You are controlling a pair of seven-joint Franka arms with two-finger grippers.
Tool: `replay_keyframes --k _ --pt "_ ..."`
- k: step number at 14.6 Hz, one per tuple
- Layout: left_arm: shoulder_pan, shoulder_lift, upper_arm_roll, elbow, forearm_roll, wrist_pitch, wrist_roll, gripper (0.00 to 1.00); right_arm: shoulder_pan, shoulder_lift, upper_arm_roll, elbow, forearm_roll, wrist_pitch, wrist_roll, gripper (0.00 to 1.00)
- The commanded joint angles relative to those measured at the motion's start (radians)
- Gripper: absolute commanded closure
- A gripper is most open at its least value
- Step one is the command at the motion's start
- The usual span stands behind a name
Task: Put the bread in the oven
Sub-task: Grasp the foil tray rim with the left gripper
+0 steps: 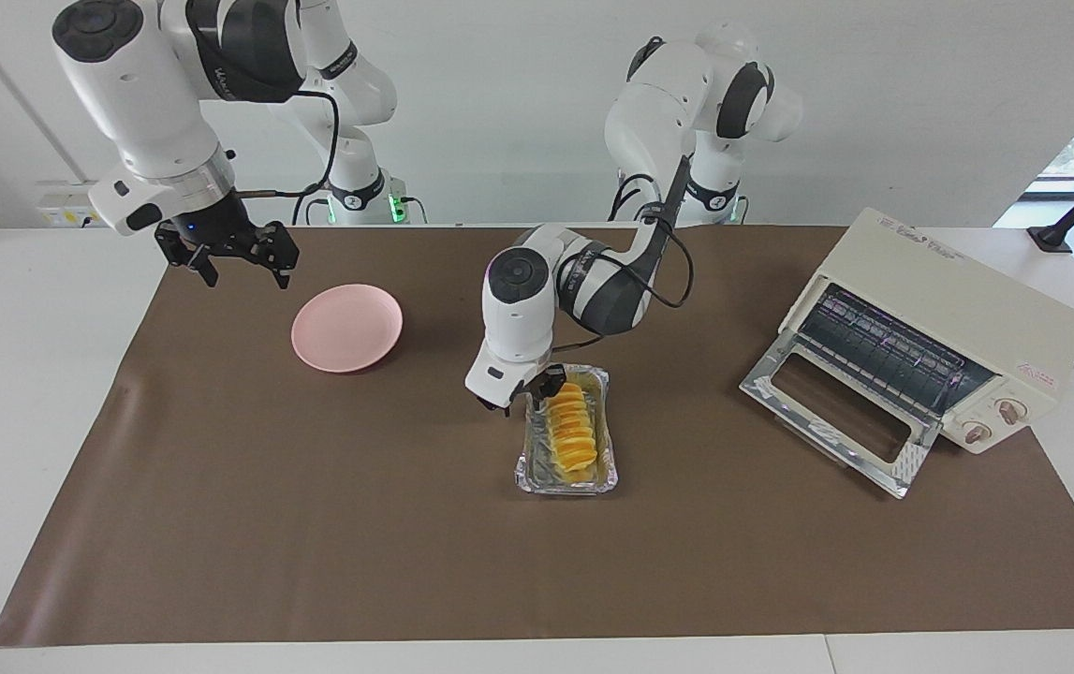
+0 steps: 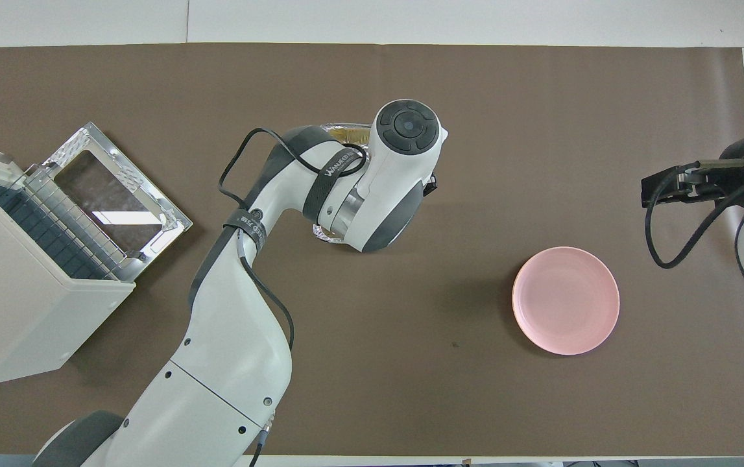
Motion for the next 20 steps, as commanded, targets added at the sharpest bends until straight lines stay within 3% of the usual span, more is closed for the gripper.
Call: replay_keyframes --k 1,6,7,8,15,18,20 --pt "-0.007 -0.027 0.006 -0.051 0.010 -0.014 -0.006 0.50 -0.017 -0.015 0.015 -0.017 -0.019 -0.003 -0.020 0.00" --pt "-0.003 -0.029 0.005 -0.057 0.007 0.003 -0.006 0.71 -0.017 -0.015 0.015 -0.017 -0.019 -0.003 -0.020 0.00" --pt "-0.003 -0.027 0.005 -0.057 0.007 0.006 -0.006 0.79 -0.017 -0.015 0.016 -0.017 -0.019 -0.003 -0.020 0.00" --pt "-0.003 -0.029 0.005 -0.057 0.007 0.009 -0.006 0.98 -0.017 -0.015 0.015 -0.017 -0.019 -0.003 -0.020 0.00" --pt "0.022 -0.047 0.009 -0.056 0.006 0.000 -0.005 1.00 -0.017 -0.015 0.015 -0.017 -0.019 -0.003 -0.020 0.00" --pt "0.073 -0.102 0.017 -0.048 0.000 -0.093 -0.014 1.00 -0.017 -0.015 0.015 -0.017 -0.019 -0.003 -0.020 0.00" --pt "0.073 -0.109 0.076 -0.037 0.000 -0.149 -0.101 1.00 -0.017 -0.015 0.015 -0.017 -0.019 -0.003 -0.020 0.00"
